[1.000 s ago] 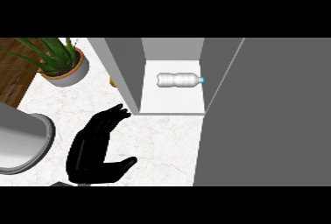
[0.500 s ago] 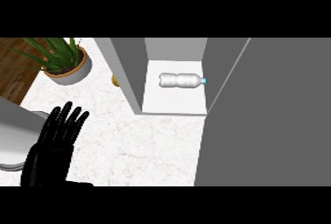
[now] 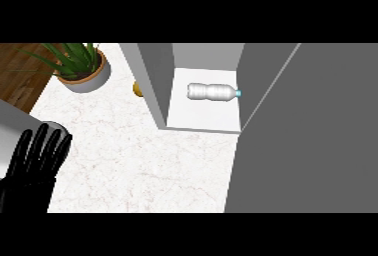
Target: Pick up the bottled water, place it into the cabinet and close the cabinet
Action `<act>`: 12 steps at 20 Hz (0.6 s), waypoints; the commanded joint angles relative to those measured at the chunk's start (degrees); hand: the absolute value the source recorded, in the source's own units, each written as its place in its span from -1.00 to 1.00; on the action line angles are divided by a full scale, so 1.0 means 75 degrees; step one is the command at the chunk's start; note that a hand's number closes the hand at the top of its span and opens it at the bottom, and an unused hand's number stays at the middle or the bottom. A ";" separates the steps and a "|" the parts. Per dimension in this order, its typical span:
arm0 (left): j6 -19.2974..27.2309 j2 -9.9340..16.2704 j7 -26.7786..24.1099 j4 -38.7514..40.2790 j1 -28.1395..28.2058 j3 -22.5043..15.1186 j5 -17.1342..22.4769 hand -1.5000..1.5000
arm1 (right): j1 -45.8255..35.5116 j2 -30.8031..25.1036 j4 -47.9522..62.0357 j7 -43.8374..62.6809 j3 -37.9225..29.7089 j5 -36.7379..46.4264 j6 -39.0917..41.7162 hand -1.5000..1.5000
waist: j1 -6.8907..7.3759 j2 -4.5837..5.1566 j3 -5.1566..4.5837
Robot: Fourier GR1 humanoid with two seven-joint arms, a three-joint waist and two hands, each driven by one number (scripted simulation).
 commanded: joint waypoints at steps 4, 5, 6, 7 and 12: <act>-0.0653 0.0512 0.0029 -0.0082 0.0278 0.0527 0.0395 -1.00 | -0.0567 0.0479 -0.0618 0.0827 0.1944 0.0189 0.0071 1.00 | 0.0322 0.0141 -0.0005; -0.0771 0.0547 0.0050 -0.0165 0.0361 0.0563 0.0521 -1.00 | -0.0645 0.0509 -0.0528 0.0890 0.1941 0.0145 0.0042 1.00 | 0.0408 0.0153 0.0001; -0.0825 0.0620 0.0115 -0.0335 0.0539 0.0466 0.0489 -1.00 | -0.0715 0.0446 -0.0454 0.0959 0.1930 0.0162 0.0078 1.00 | 0.0519 0.0135 0.0009; -0.0967 0.0612 -0.0048 -0.0014 0.0452 0.0578 0.0421 -1.00 | -0.0773 0.0429 -0.0470 0.0956 0.1967 0.0122 0.0108 1.00 | 0.0474 0.0172 -0.0020; -0.1254 0.0834 0.0038 -0.0082 0.0442 0.0780 0.0614 -1.00 | -0.1319 0.0362 -0.0355 0.1385 0.1722 -0.0030 0.0103 1.00 | 0.0711 0.0280 -0.0019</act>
